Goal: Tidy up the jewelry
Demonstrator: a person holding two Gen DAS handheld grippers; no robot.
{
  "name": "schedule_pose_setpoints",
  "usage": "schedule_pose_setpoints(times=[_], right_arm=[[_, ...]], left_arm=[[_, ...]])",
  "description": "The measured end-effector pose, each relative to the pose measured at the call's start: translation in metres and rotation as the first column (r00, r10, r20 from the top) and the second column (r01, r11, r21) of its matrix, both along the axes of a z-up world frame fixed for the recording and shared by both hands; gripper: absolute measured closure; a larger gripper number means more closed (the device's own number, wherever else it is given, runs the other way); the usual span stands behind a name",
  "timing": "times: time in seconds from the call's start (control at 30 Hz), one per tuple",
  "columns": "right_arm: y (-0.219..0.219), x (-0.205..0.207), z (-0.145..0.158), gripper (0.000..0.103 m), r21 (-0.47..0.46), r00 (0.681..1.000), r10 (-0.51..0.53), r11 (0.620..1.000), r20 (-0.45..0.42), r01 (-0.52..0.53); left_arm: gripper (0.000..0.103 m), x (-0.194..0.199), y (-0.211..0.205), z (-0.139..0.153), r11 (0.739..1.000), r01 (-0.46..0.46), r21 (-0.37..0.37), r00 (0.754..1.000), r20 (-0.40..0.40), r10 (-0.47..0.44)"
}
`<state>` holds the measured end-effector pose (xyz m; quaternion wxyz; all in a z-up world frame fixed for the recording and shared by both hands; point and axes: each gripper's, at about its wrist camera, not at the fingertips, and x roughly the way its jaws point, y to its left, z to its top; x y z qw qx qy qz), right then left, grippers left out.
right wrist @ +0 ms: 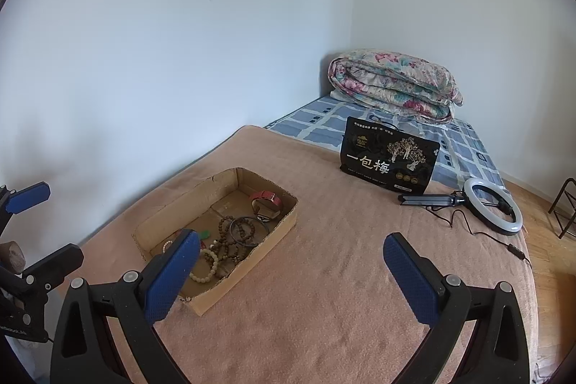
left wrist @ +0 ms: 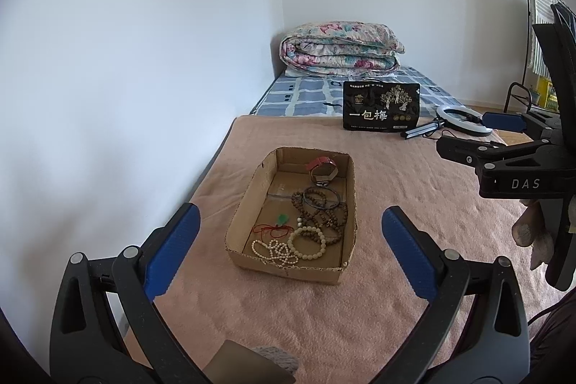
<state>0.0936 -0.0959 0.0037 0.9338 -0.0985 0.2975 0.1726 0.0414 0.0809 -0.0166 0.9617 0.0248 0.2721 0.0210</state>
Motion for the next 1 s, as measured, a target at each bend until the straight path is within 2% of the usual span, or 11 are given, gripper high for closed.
schedule_pose_setpoints(times=[1.0], right_arm=[[-0.017,0.001,0.002,0.000,0.041,0.999,-0.029,0.999,-0.027,0.030]], left_arm=[[0.000,-0.001,0.009,0.004,0.999,-0.049,-0.018,0.999,0.016,0.049]])
